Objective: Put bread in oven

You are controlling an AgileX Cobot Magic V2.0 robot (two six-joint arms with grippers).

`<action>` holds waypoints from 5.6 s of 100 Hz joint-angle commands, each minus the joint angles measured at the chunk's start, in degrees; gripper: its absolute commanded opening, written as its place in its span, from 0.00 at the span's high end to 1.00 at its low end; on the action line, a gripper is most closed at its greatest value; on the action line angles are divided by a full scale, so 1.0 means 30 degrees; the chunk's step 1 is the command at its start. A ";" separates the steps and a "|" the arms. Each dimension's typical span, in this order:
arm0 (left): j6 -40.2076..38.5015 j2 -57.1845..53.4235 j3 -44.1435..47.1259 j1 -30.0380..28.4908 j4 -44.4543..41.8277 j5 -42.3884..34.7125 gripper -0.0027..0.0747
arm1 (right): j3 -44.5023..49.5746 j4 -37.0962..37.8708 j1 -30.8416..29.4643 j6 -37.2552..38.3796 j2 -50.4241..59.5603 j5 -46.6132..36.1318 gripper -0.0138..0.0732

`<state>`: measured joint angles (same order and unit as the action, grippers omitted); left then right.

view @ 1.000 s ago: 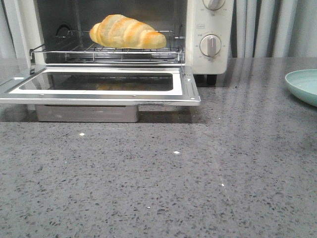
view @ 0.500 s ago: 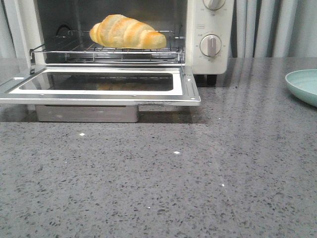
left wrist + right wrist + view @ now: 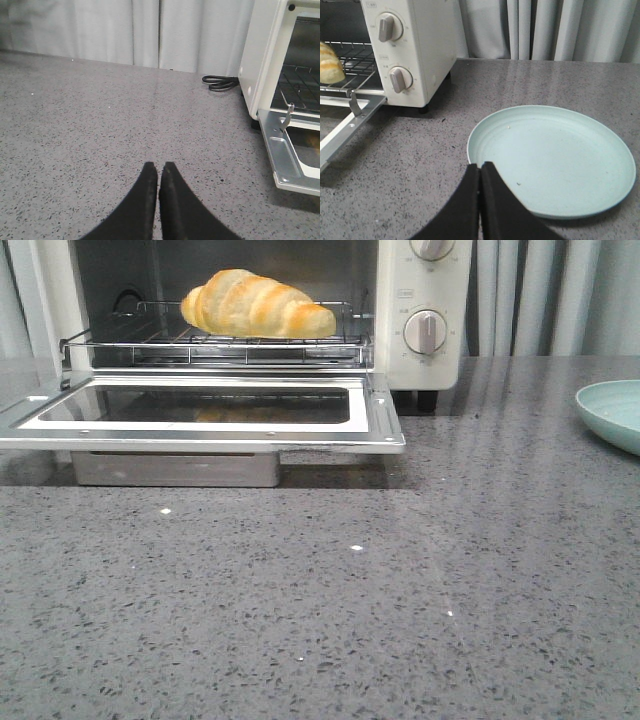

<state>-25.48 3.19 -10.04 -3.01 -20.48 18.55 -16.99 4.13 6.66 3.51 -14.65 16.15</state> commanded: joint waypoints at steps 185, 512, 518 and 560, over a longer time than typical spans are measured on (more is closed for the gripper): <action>-0.0017 0.0309 -0.0553 -0.0024 0.0042 -0.1329 0.99 | 0.6334 0.0033 -0.3257 -0.0107 0.5406 -0.1203 0.92; 0.7988 -0.1636 0.3803 0.1487 0.7282 -0.1198 0.99 | 0.6334 0.0414 -0.3198 -0.0326 0.5406 0.0829 0.92; 0.7988 -0.1636 0.3803 0.1487 0.7297 -0.1198 0.99 | 0.6334 0.0414 -0.3198 -0.0326 0.5406 0.0829 0.92; 0.7988 -0.1636 0.3803 0.1487 0.7297 -0.1198 0.99 | 0.6334 0.0414 -0.3198 -0.0326 0.5406 0.0829 0.92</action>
<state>-1.62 -0.11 0.07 1.56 0.82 18.92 0.51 4.35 -2.69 3.05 0.40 19.55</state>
